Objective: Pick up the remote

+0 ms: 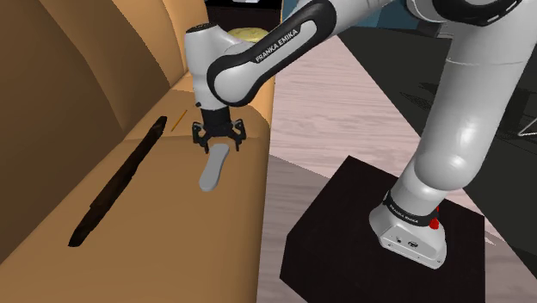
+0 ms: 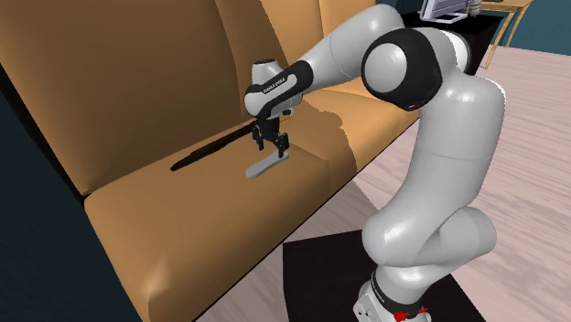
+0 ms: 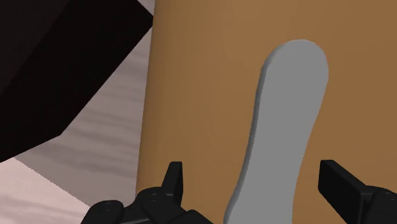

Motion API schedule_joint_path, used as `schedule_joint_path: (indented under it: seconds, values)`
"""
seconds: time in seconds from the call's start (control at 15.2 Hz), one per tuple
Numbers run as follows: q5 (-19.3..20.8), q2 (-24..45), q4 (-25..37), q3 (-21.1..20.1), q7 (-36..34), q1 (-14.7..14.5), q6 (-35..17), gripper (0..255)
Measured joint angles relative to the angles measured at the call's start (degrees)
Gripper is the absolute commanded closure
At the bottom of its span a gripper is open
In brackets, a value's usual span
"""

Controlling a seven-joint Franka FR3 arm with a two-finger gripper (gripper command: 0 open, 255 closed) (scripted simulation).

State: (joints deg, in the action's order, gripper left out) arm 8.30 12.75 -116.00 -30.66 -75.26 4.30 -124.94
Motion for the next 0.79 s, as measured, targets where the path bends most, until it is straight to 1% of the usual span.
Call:
schedule_joint_path:
  seconds: [0.2, 0.26, 0.79]
  values:
    - [4.5, 8.2, 7.5, 2.0, -6.7, -2.8, 1.2, 0]
    - [5.2, 9.5, 8.2, 2.5, -7.9, -3.3, 0.9, 0]
    - [7.8, 13.9, 8.2, 4.0, -10.2, -4.6, -2.9, 0]
